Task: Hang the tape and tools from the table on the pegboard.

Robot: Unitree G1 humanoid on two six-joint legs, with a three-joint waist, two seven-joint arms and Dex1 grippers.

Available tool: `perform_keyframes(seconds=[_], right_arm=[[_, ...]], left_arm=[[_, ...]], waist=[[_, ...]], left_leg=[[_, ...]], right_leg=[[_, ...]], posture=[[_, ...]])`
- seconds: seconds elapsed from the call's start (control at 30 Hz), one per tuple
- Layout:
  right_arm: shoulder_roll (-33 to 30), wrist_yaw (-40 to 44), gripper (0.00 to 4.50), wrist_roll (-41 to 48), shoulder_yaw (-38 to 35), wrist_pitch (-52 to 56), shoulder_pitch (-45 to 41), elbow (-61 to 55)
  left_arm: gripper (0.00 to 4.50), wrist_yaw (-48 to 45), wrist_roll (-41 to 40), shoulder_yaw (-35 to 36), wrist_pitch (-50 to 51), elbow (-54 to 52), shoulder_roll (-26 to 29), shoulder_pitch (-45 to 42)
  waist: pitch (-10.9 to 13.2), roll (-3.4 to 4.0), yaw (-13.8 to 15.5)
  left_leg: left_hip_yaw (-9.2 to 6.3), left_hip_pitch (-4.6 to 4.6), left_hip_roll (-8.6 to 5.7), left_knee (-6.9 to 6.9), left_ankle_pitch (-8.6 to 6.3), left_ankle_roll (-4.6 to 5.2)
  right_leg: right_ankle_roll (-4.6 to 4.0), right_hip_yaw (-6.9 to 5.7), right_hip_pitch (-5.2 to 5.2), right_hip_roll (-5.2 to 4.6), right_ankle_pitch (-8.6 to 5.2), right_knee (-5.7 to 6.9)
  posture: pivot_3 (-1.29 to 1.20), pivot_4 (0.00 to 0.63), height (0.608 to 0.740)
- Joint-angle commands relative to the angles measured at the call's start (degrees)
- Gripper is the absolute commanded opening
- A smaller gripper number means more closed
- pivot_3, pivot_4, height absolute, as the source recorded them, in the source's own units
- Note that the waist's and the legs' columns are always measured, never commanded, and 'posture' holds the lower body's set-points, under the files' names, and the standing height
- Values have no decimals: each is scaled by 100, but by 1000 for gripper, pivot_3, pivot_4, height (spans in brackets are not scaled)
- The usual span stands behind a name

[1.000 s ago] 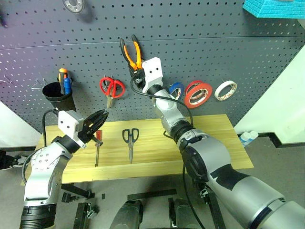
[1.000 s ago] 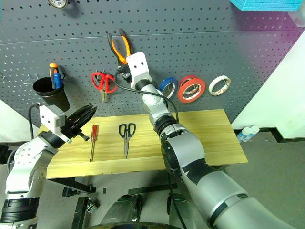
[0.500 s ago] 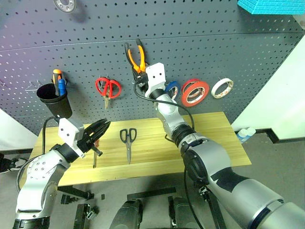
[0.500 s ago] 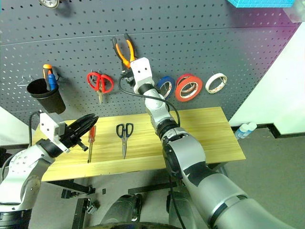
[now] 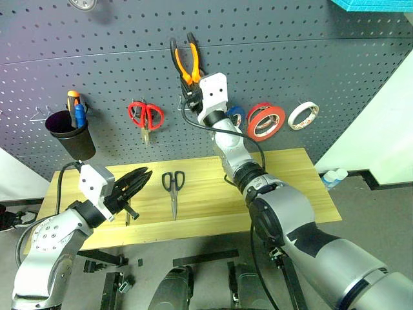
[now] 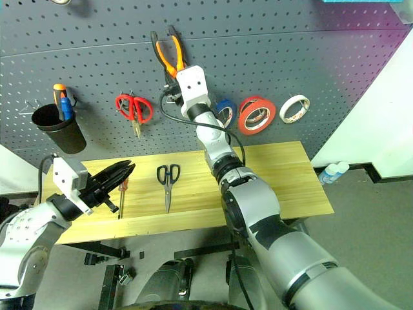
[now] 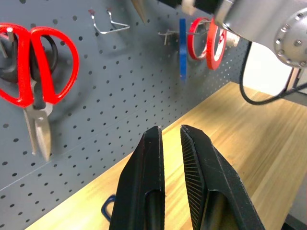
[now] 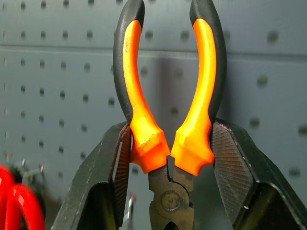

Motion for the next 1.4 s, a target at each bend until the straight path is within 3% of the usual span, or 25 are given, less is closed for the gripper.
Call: perform_keyframes(seconds=[0.03,0.77,1.4], right_arm=[[82,-135,2103,43,-47,-240,-360,-257],[256,-232,2103,15,-83,8,-567,-34],[379,-313,2103,21,-97,-29,-413,-50]], left_arm=[[642,31,-101,227,2,-244,81,59],[642,61,-135,389,64,-431,85,226],[642,184,-395,716,319,-949,198,684]], waist=[[0,0,2],[26,-3,36],[69,-15,50]], left_leg=[[0,0,0,-1,0,0],[-2,-6,0,-11,0,0],[-5,-15,0,-17,-1,1]], right_leg=[[-1,0,0,0,0,-1],[-4,-1,-5,-1,-3,-9],[-19,-3,-14,-3,-12,-14]], posture=[[129,184,740],[177,159,740],[192,180,740]])
